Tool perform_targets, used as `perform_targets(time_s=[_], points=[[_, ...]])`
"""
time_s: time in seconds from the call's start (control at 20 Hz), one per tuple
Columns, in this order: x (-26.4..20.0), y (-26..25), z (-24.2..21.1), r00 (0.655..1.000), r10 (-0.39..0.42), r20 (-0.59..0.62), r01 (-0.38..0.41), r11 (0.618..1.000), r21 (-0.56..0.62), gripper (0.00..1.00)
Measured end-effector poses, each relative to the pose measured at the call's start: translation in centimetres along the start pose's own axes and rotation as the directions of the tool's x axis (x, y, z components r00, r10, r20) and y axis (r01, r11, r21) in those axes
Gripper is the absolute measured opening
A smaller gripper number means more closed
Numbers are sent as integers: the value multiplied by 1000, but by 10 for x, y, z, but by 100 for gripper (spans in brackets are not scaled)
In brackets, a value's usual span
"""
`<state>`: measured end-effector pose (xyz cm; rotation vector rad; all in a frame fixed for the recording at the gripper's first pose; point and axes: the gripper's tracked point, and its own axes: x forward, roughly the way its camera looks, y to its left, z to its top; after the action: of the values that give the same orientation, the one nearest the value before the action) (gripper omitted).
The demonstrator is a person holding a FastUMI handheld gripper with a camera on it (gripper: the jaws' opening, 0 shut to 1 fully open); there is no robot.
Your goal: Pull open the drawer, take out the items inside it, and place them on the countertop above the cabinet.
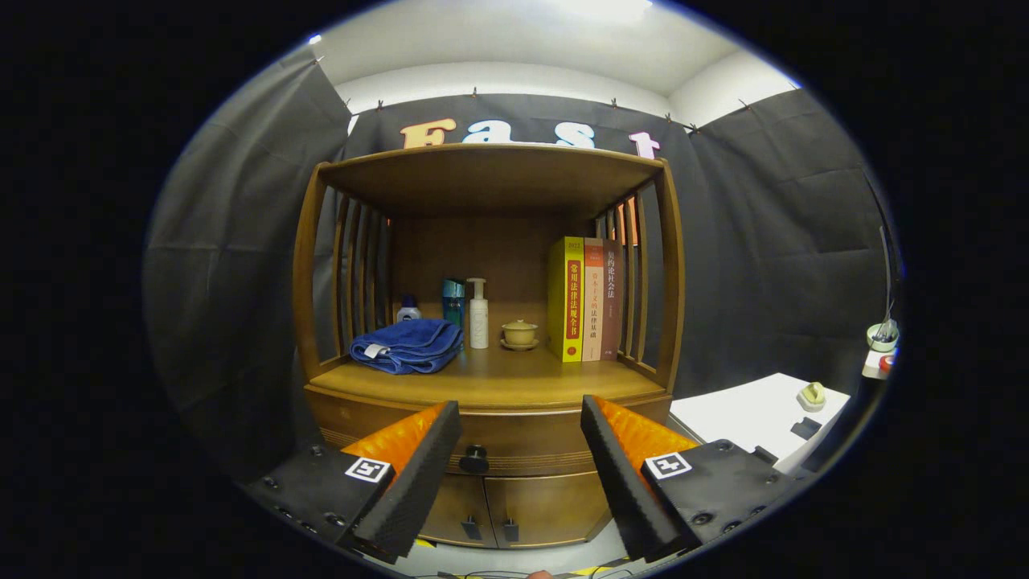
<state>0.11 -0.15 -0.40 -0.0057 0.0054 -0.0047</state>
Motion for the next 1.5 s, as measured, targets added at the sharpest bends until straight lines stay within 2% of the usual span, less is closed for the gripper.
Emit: perform_targets(time_s=[0.85,1.5], points=[[9,5,-19,999,11,-37,-11,1000,-8,99],[83,53,-120,971,89,-220,-87,996,16,99]])
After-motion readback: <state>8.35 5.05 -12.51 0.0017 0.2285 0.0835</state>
